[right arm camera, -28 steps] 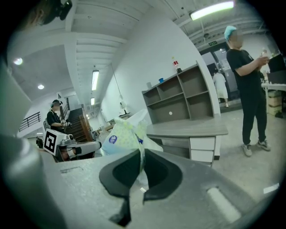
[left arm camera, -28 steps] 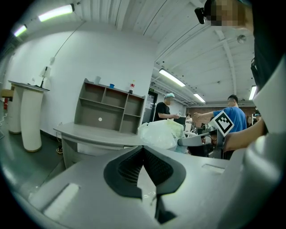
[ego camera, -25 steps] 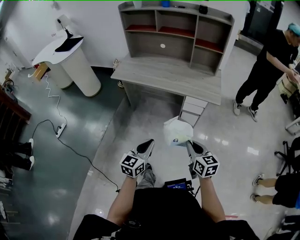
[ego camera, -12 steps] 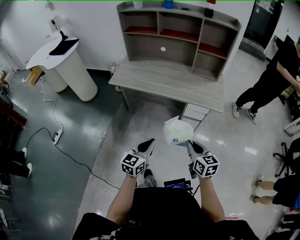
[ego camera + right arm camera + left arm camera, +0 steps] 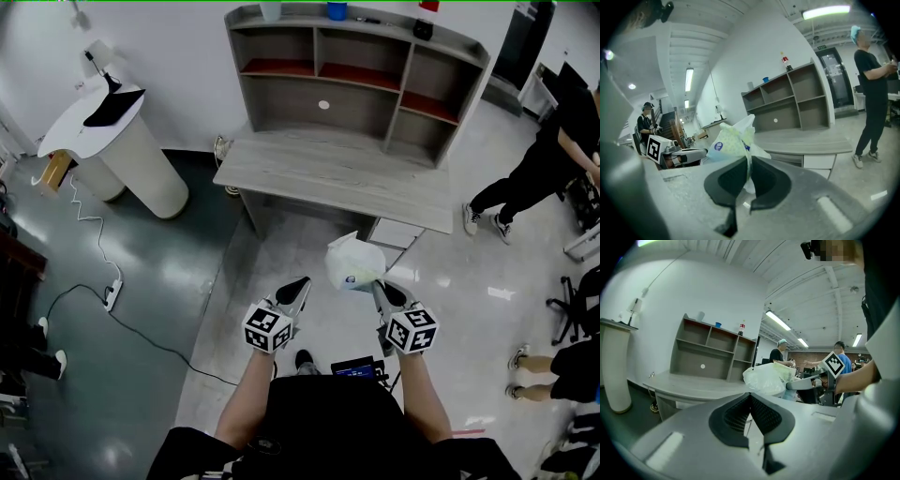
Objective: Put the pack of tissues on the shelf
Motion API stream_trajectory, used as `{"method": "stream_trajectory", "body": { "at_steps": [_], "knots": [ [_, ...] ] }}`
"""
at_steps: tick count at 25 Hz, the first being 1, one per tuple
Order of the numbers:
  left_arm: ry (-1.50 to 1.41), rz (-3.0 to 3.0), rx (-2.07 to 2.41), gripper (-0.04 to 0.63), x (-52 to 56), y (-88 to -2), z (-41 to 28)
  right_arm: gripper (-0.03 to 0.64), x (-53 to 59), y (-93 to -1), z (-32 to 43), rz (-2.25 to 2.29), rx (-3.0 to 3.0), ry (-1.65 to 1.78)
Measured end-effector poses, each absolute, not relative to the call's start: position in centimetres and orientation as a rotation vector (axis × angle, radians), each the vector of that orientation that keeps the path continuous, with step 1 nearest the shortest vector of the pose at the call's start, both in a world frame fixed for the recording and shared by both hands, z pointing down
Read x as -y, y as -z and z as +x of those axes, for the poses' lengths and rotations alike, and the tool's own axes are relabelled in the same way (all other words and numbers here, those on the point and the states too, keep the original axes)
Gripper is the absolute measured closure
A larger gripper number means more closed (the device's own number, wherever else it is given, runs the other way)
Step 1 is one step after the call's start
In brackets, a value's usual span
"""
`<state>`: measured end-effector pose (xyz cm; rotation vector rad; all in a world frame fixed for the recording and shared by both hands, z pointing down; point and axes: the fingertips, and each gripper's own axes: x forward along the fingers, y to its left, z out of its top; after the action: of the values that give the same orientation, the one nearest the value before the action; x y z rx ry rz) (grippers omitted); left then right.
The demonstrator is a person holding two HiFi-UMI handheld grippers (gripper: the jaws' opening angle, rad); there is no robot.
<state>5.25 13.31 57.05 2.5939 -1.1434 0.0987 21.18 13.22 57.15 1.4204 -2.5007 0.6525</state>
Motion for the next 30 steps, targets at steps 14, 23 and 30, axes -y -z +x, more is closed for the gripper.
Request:
{"method": "stream_trajectory", "body": {
  "at_steps": [14, 23, 30],
  "knots": [
    [-0.112, 2.588, 1.123, 0.594, -10.1, -58.2, -0.4, 0.609, -10.2, -57.3, 15.4, 1.441, 2.48, -0.647],
    [-0.114, 2.563, 1.152, 0.594, -9.4, -59.2, -1.9, 0.609, -9.2, -58.1, 14.4, 1.442, 2.469, -0.661],
    [-0.125, 2.557, 1.167, 0.594, -7.6, -59.3, -2.3, 0.61, -6.6, -58.2, 13.6, 1.406, 2.493, -0.644]
  ]
}}
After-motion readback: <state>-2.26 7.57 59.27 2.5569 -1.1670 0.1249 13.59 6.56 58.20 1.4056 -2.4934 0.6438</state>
